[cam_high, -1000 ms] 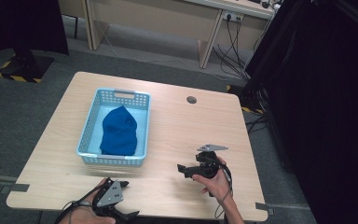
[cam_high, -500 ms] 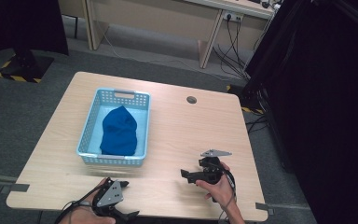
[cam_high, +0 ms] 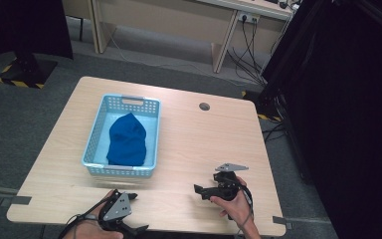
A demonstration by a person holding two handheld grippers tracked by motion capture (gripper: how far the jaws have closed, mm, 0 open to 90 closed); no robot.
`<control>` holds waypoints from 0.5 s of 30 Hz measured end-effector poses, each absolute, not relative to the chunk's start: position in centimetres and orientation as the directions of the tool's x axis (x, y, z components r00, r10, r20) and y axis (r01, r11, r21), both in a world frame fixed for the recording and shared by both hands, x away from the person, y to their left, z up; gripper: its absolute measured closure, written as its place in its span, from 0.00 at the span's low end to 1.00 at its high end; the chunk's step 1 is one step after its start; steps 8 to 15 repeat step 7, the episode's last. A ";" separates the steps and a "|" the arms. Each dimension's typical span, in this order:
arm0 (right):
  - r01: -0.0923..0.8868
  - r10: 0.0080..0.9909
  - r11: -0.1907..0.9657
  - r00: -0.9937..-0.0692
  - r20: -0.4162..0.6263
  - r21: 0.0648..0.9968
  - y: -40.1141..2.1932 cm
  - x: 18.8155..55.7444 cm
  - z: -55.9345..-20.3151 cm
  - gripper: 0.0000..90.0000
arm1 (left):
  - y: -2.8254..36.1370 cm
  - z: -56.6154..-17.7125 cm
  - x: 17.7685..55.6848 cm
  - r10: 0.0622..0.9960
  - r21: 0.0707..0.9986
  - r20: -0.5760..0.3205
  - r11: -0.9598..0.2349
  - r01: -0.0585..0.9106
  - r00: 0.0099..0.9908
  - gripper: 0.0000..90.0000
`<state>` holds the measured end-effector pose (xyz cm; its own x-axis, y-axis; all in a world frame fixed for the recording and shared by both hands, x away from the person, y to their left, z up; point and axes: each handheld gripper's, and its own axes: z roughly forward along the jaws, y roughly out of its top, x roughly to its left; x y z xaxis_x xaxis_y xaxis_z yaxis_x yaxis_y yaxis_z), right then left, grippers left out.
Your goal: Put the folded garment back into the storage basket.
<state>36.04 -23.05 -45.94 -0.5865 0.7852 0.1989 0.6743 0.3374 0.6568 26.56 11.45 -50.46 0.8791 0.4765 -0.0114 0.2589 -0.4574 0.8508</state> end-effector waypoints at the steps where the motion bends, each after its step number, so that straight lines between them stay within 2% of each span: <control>1: 0.675 0.786 0.336 -0.586 0.199 0.657 -23.1 36.0 -46.0 0.06 | 11.5 -50.5 26.6 0.477 0.851 -0.011 -0.457 0.259 0.879 0.00; 15: 0.676 0.790 0.331 -0.580 0.199 0.658 -23.3 35.9 -45.9 0.06 | 11.5 -50.5 26.6 0.477 0.851 -0.011 -0.458 0.259 0.879 0.00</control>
